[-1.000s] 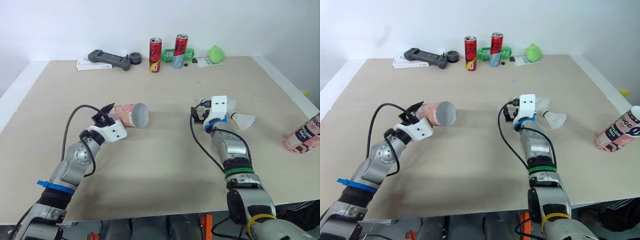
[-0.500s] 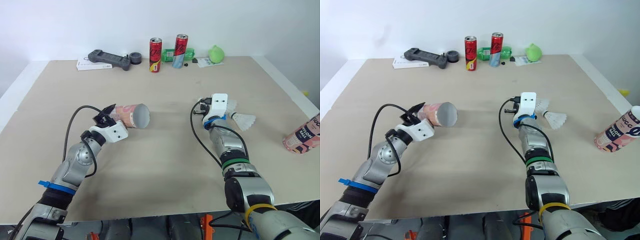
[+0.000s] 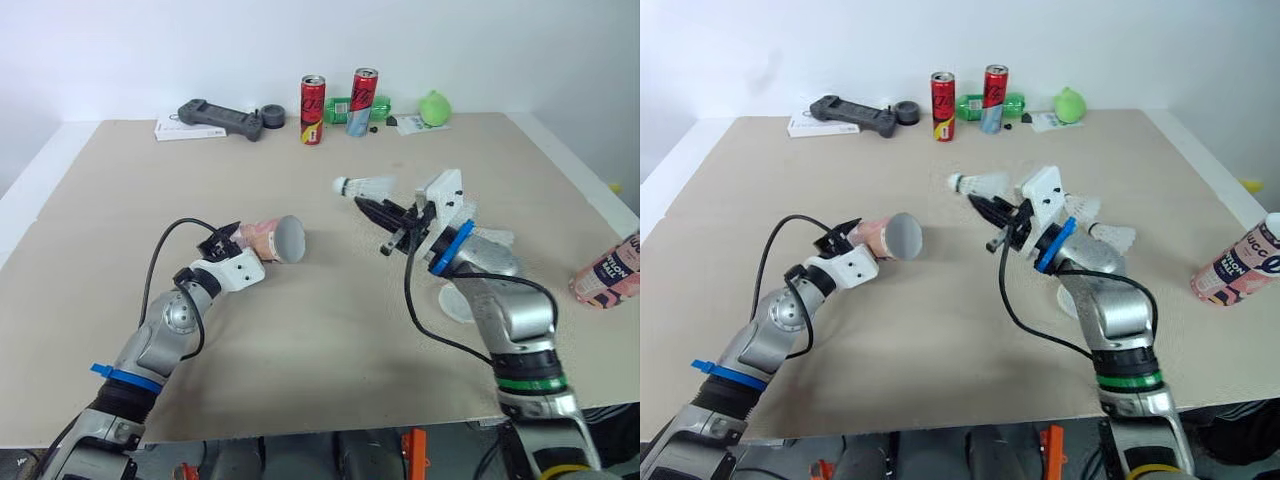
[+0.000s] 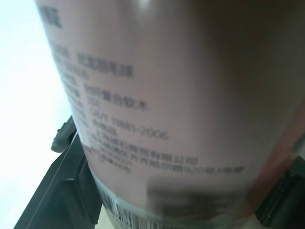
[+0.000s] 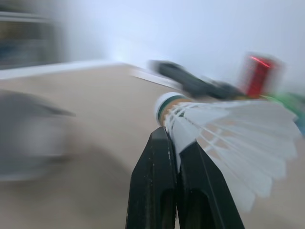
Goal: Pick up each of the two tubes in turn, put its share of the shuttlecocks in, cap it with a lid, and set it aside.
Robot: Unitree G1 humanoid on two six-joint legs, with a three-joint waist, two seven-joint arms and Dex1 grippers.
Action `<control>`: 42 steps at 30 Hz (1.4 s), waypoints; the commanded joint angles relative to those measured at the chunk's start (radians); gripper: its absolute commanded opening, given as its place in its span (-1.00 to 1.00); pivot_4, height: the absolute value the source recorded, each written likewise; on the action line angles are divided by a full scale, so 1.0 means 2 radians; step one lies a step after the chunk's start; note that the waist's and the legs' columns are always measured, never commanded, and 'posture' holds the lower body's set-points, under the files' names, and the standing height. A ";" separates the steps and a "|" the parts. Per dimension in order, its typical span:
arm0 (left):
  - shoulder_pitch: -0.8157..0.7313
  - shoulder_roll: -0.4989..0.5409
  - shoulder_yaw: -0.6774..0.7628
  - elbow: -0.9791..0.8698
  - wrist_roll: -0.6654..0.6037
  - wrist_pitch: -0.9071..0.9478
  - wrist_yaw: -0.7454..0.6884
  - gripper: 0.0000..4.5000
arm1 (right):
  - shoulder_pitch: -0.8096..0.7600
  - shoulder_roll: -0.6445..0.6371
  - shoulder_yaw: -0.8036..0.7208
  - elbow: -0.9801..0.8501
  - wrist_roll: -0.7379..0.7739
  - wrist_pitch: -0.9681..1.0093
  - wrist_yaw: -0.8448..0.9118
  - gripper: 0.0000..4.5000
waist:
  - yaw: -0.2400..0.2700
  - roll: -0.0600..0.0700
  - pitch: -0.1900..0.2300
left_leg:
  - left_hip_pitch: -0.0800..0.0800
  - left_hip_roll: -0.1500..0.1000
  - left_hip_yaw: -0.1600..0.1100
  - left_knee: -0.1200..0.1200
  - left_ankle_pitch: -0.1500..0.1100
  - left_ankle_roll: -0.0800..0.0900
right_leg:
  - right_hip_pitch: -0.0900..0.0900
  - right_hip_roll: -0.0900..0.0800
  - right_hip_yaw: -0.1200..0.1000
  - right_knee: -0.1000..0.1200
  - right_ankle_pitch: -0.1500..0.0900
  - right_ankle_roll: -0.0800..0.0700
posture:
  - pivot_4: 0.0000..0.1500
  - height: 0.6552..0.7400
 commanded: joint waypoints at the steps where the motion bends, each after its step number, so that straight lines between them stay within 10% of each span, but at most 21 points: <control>1: -0.008 -0.006 -0.003 0.004 -0.007 0.007 -0.006 0.55 | 0.002 -0.009 0.027 -0.052 -0.004 0.027 0.009 -0.98 | 0.000 0.000 0.000 | 0.000 0.000 0.000 0.000 0.000 0.000 | 0.000 0.000 0.000 0.000 0.000 0.000 | 1.00 1.00; 14: -0.009 -0.019 -0.008 0.005 -0.008 0.018 -0.014 0.55 | -0.011 0.029 0.109 -0.042 -0.064 0.033 0.008 -0.98 | 0.000 0.000 0.000 | 0.000 0.000 0.001 0.002 0.001 0.001 | 0.000 0.000 0.000 0.000 0.002 0.001 | 1.00 1.00; 25: -0.005 -0.033 -0.011 0.001 -0.010 0.021 -0.013 0.55 | 0.156 0.034 -0.134 -0.129 0.070 0.115 -0.080 0.94 | 0.005 -0.001 -0.001 | -0.001 0.000 0.001 0.002 0.001 0.000 | 0.001 -0.001 0.000 0.000 0.001 0.001 | 1.00 1.00; 42: -0.032 -0.049 -0.021 0.041 -0.012 0.001 -0.013 0.55 | 0.145 0.008 -0.212 0.076 -0.079 0.054 -0.247 0.94 | 0.001 0.000 -0.001 | 0.001 0.000 0.002 0.004 0.002 0.002 | 0.002 -0.001 0.001 0.000 0.002 0.000 | 1.00 1.00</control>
